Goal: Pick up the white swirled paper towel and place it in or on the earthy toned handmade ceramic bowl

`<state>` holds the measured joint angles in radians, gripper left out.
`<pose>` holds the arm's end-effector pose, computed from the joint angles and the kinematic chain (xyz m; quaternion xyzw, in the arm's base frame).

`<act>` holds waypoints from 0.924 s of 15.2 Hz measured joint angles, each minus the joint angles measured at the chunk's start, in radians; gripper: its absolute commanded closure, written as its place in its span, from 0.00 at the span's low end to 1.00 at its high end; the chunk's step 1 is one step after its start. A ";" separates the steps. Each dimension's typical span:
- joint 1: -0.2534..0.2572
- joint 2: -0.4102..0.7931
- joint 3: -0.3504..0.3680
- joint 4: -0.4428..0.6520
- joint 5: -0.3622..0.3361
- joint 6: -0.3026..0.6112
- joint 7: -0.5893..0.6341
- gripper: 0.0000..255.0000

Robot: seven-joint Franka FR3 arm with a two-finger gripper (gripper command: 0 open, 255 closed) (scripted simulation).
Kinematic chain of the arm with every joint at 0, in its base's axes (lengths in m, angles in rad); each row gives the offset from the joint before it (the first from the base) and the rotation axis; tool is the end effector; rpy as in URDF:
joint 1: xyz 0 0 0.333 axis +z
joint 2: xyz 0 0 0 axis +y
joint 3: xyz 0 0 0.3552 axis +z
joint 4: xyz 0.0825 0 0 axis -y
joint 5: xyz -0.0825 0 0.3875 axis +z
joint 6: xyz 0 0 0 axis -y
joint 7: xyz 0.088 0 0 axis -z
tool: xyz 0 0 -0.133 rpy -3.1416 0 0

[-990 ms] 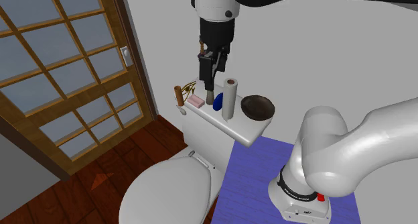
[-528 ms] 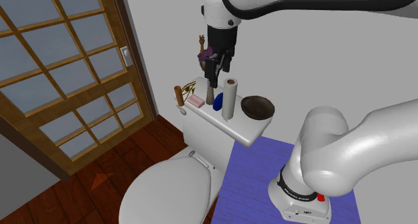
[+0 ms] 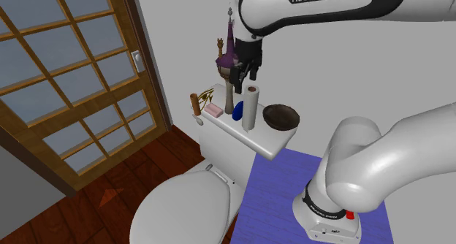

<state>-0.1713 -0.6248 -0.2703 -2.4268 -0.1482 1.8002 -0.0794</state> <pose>0.3029 -0.1747 0.5180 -0.9904 0.1378 0.0065 0.0081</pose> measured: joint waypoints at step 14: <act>-0.082 0.152 -0.160 -0.095 -0.049 0.248 -0.048 0.00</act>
<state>-0.2533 -0.4723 -0.4302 -2.5223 -0.1972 2.0482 -0.1276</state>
